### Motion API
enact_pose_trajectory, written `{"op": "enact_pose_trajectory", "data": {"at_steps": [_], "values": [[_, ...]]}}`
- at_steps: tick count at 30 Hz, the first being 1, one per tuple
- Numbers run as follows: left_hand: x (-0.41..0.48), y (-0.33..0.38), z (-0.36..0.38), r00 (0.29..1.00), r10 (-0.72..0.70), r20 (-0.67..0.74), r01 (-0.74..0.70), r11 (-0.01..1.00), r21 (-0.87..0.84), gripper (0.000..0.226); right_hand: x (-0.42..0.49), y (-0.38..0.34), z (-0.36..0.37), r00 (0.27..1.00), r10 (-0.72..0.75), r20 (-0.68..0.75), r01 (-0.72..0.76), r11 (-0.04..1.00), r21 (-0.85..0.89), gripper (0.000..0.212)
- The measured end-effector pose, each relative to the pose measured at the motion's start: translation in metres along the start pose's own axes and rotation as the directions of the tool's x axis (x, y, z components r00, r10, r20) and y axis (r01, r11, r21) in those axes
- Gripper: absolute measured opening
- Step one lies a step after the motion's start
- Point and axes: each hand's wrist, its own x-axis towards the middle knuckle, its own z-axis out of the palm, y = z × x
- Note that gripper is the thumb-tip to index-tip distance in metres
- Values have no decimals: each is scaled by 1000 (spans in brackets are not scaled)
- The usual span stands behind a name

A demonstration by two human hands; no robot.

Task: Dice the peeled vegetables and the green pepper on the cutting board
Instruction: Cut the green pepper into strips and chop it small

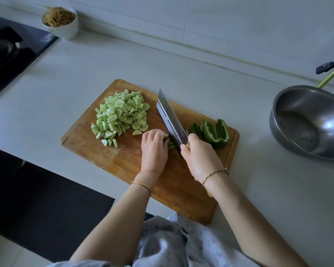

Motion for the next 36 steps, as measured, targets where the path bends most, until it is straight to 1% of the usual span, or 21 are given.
{"op": "enact_pose_trajectory", "data": {"at_steps": [7,12,15,17,21,24,26,27,29,31,33,34,36], "values": [[1,0,0,1000,27,3,-27,999,17,4,1,1,10,1000,-6,-24,5,998,-61,19],[0,0,-1,999,33,9,-33,999,-3,4,8,3,20,1000,2,-30,-3,999,-55,17],[0,-1,-1,999,32,5,-32,999,0,4,12,1,23,998,-5,-61,2,999,-34,15],[-2,1,0,999,32,10,-32,999,13,2,14,4,23,998,11,-67,-10,1000,11,15],[-4,2,-1,998,57,6,-57,998,37,3,14,18,22,990,129,-57,-111,961,254,17],[-4,3,0,998,61,17,-62,997,53,3,14,21,21,985,172,-29,-153,929,337,18],[-4,2,1,998,60,22,-61,996,58,4,16,18,18,987,163,-11,-151,938,313,15],[-4,2,1,998,61,25,-62,996,62,4,17,15,16,990,141,-11,-133,955,267,14],[-3,2,2,998,64,27,-66,995,74,3,17,8,15,997,74,-31,-70,991,111,13],[-2,2,2,997,71,21,-73,994,84,4,13,4,18,998,8,-68,-10,1000,-26,13],[-3,4,3,997,69,22,-71,993,98,6,10,7,21,996,-11,-87,7,999,-47,15],[-3,5,3,998,58,28,-61,992,108,6,10,11,22,996,14,-83,-13,1000,4,16],[0,6,3,999,35,39,-39,992,118,6,11,18,19,993,103,-58,-89,976,200,17]]}}
